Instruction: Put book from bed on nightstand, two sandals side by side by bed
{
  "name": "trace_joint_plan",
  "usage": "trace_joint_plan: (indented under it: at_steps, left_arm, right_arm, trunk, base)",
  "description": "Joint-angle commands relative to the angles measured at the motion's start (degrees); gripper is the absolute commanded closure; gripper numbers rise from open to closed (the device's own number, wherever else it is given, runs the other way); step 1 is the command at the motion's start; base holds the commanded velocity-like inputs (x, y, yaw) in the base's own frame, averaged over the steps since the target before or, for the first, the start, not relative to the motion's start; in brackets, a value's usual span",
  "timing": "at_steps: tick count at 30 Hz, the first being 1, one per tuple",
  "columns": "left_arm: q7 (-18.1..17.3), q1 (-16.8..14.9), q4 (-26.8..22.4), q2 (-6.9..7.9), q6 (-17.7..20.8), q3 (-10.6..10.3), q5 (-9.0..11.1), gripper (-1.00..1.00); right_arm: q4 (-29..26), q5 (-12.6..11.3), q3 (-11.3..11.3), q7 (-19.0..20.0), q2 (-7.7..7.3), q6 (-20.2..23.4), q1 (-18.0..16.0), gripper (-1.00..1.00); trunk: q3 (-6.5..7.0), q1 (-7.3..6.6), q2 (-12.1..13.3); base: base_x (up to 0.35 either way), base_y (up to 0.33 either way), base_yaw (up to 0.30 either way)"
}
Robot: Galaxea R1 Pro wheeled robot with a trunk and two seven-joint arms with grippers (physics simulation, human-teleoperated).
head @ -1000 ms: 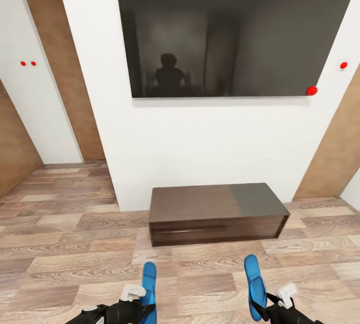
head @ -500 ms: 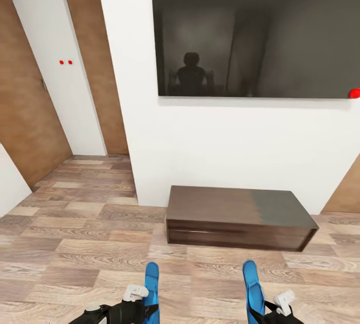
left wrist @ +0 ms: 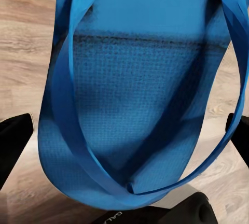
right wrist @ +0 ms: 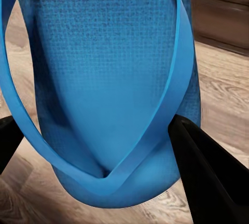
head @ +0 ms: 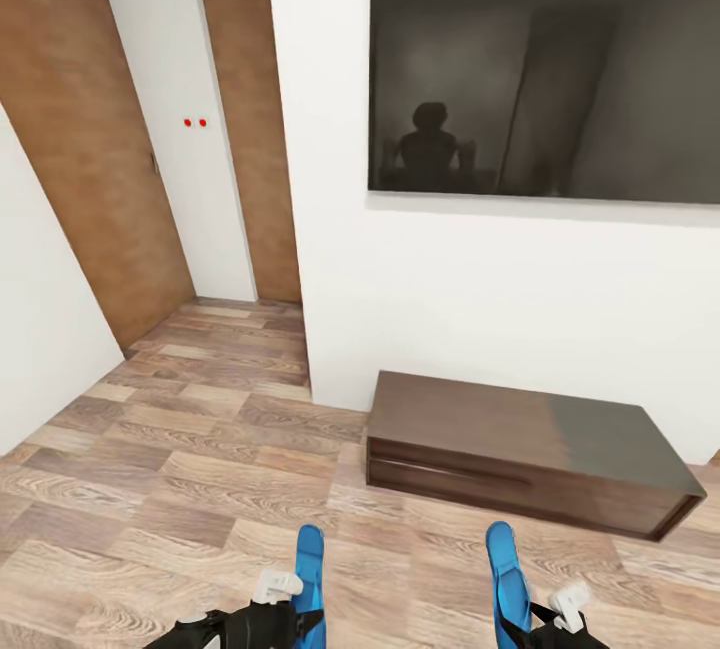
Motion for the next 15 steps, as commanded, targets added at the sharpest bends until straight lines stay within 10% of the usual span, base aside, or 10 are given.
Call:
trace_joint_plan:
  at_steps: [1, 15]
  left_arm:
    - [-0.1, -0.1, 0.0, 0.02, 0.0, -0.4, 0.5, 1.00]
    - [-0.1, -0.1, 0.0, -0.18, 0.0, -0.4, 0.5, 1.00]
  right_arm:
    - [0.0, 0.6, -0.5, 0.3, 0.04, -0.3, -0.1, 1.00]
    - [0.0, 0.6, -0.5, 0.3, 0.06, -0.3, -0.1, 1.00]
  trunk:
    - [-0.08, 0.00, 0.0]
    - [-0.36, 0.00, 0.0]
  base:
    - [0.000, 0.000, 0.283]
    - [0.000, 0.000, 0.283]
